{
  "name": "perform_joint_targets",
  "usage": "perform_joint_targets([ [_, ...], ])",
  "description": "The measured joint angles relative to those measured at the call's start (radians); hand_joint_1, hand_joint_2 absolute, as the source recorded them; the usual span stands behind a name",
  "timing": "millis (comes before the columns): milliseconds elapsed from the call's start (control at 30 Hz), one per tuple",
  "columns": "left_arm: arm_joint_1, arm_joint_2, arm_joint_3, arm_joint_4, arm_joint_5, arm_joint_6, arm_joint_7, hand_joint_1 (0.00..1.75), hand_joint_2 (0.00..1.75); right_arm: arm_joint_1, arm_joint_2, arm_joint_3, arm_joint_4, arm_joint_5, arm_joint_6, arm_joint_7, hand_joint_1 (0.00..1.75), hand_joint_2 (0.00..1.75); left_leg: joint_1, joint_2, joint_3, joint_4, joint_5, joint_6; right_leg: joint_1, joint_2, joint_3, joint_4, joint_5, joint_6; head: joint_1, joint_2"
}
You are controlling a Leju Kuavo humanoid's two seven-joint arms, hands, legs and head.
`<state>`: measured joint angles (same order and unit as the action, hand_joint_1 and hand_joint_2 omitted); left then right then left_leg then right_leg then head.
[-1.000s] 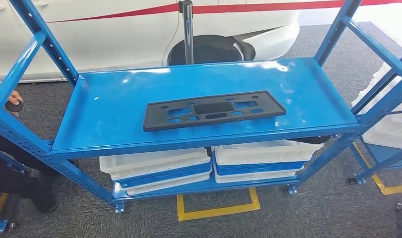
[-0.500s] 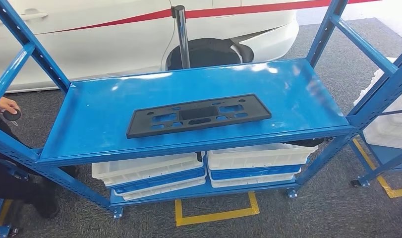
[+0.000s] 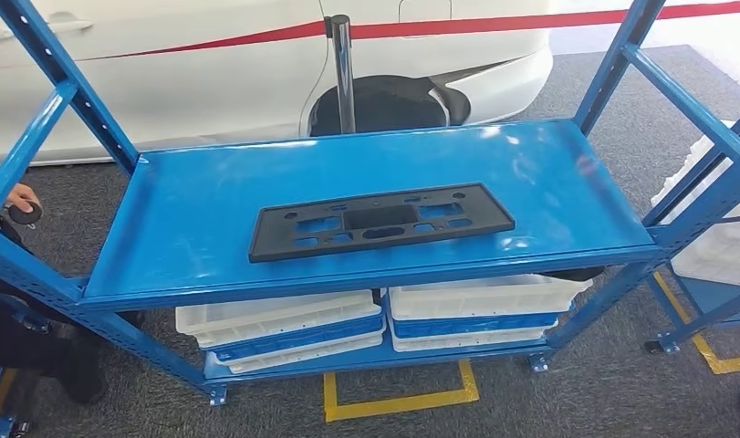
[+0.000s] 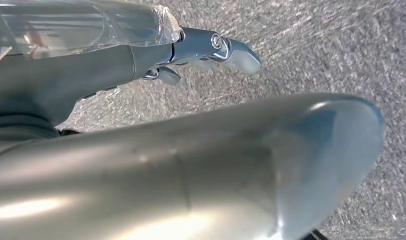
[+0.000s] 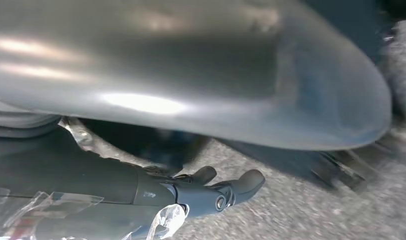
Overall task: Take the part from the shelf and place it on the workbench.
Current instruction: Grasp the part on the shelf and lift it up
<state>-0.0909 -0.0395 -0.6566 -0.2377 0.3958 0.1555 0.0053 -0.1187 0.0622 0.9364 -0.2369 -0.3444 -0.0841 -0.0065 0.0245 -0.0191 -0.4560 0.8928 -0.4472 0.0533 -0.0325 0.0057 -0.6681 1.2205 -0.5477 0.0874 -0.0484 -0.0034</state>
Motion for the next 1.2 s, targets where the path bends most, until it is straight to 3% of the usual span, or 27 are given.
perform_joint_targets([
  [33,0.002,0.0,-0.001,0.0,0.0,0.001,0.003,0.0,0.0,0.004,-0.001,0.001,0.0,0.0,0.0,0.003,0.0,0.0,0.005,-0.001,0.008,0.001,-0.006,-0.007,-0.003,0.0,0.006,-0.03,0.03,0.007,0.0,0.0],
  [100,0.005,0.0,-0.005,0.0,-0.001,0.003,0.008,0.0,0.0,0.01,-0.002,0.004,0.0,-0.001,0.001,0.006,0.0,0.0,0.015,-0.001,0.026,0.005,-0.022,-0.025,-0.01,0.0,0.055,-0.163,0.112,0.021,0.0,0.0],
  [133,0.004,0.0,-0.008,0.001,-0.001,0.004,0.01,0.0,0.0,0.011,-0.001,0.006,0.0,-0.001,0.002,0.006,0.0,0.0,0.017,-0.001,0.031,0.01,-0.03,-0.034,-0.011,0.001,0.075,-0.217,0.128,0.02,0.001,0.0],
  [167,0.002,0.001,-0.011,0.001,-0.001,0.005,0.012,0.0,0.0,0.011,-0.001,0.008,0.0,-0.001,0.002,0.006,0.0,0.0,0.017,-0.001,0.03,0.015,-0.037,-0.043,-0.01,0.001,0.082,-0.245,0.137,0.011,0.001,0.0],
  [233,-0.002,0.0,-0.016,0.002,-0.002,0.003,0.013,0.0,0.0,0.011,-0.002,0.011,0.0,-0.001,0.002,0.005,0.0,0.0,0.015,0.001,0.026,0.022,-0.046,-0.057,-0.004,0.0,0.076,-0.245,0.123,-0.021,0.0,0.0],
  [267,-0.002,0.0,-0.019,0.002,-0.002,0.002,0.013,0.0,0.0,0.012,-0.002,0.013,0.0,-0.001,0.001,0.004,0.0,0.0,0.015,0.001,0.026,0.022,-0.05,-0.062,-0.003,0.0,0.074,-0.24,0.128,-0.033,-0.001,0.0],
  [300,-0.002,0.0,-0.022,0.002,-0.003,0.001,0.012,0.0,0.0,0.013,-0.002,0.015,0.0,-0.001,0.0,0.002,0.0,0.0,0.018,0.002,0.028,0.021,-0.052,-0.062,-0.002,-0.001,0.074,-0.239,0.126,-0.038,-0.002,0.0],
  [433,-0.005,0.001,-0.03,0.003,-0.004,-0.001,0.006,0.0,0.0,0.006,-0.001,0.025,0.0,0.006,0.003,-0.017,0.0,0.0,0.019,0.001,0.028,0.013,-0.047,-0.045,-0.004,0.003,0.07,-0.239,0.125,-0.041,-0.003,0.0],
  [600,-0.008,0.001,-0.044,0.003,-0.016,-0.013,0.001,0.0,0.0,-0.007,-0.002,0.044,0.0,0.054,0.047,-0.051,0.0,0.0,0.019,0.002,0.031,0.006,-0.047,-0.041,0.004,0.005,0.07,-0.239,0.119,-0.05,-0.004,0.0],
  [633,-0.009,0.001,-0.048,0.003,-0.021,-0.017,0.0,0.0,0.0,-0.012,-0.002,0.053,0.0,0.071,0.069,-0.061,0.0,0.0,0.02,0.002,0.032,0.003,-0.049,-0.045,0.006,0.005,0.07,-0.239,0.119,-0.051,-0.004,0.0],
  [767,-0.009,0.001,-0.07,0.003,-0.042,-0.036,0.0,0.0,0.0,-0.038,-0.011,0.098,-0.009,0.146,0.201,-0.141,0.0,0.0,0.023,0.002,0.033,-0.001,-0.053,-0.08,0.009,0.004,0.071,-0.238,0.121,-0.053,-0.003,0.0],
  [800,-0.009,0.001,-0.075,0.003,-0.045,-0.04,0.0,0.0,0.0,-0.046,-0.017,0.108,-0.015,0.161,0.237,-0.17,0.0,0.0,0.022,0.002,0.032,0.001,-0.053,-0.083,0.008,0.005,0.072,-0.238,0.122,-0.053,-0.003,0.0],
  [933,-0.009,0.001,-0.093,0.003,-0.047,-0.047,0.0,0.0,0.0,-0.077,-0.048,0.133,-0.072,0.197,0.331,-0.249,0.0,0.0,0.02,0.004,0.029,0.009,-0.053,-0.083,0.005,0.006,0.073,-0.24,0.128,-0.048,-0.003,0.0],
  [1200,-0.007,0.002,-0.101,0.003,-0.018,-0.047,0.0,0.0,0.0,-0.109,-0.1,0.141,-0.331,0.248,0.37,-0.26,0.0,0.0,0.015,0.004,0.027,0.015,-0.052,-0.076,0.001,0.005,0.075,-0.242,0.131,-0.044,-0.004,0.0],
])
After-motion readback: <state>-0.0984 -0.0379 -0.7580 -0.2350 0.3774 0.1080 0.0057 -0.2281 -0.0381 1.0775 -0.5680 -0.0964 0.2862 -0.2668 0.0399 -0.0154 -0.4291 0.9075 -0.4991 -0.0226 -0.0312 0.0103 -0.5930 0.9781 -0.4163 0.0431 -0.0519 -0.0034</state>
